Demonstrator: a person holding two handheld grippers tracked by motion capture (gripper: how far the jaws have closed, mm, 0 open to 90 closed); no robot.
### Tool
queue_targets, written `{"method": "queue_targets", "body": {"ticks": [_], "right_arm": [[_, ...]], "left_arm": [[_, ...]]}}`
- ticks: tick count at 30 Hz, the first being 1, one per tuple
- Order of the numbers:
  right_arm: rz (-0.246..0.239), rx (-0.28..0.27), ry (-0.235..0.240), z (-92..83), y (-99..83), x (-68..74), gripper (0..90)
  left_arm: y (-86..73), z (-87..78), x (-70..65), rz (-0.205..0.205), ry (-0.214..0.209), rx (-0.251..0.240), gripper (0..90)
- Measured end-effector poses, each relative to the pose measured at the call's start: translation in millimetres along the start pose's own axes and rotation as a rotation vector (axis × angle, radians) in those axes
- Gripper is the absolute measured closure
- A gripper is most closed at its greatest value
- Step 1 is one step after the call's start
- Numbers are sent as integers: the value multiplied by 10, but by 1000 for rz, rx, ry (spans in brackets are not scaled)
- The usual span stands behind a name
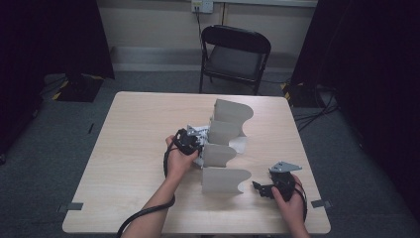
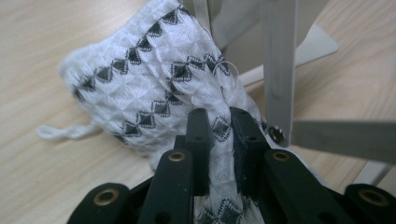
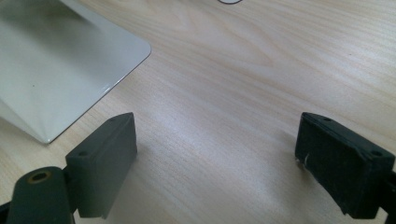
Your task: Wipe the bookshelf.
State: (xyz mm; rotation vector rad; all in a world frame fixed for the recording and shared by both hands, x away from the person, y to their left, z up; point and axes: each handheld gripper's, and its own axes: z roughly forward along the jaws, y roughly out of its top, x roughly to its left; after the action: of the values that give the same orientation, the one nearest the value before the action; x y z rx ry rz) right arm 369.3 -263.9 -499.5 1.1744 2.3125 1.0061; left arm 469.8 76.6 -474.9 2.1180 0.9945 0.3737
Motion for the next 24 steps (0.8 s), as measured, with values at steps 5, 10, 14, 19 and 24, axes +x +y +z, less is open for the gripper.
{"method": "queue_targets", "body": {"ticks": [5,10,14,19,24], "right_arm": [[0,0,0,0,0,0,120],[0,0,0,0,0,0,120],[0,0,0,0,0,-1,120],[0,0,0,0,0,0,120],[0,0,0,0,0,-1,120]], "left_arm": [[-42,-9,28,-14,5,10,792],[16,-120,86,-4,19,-6,792],[163,-308,159,-13,43,-45,792],[424,-502,210,2,75,-101,792],[694,-601,164,18,92,-167,791]]}}
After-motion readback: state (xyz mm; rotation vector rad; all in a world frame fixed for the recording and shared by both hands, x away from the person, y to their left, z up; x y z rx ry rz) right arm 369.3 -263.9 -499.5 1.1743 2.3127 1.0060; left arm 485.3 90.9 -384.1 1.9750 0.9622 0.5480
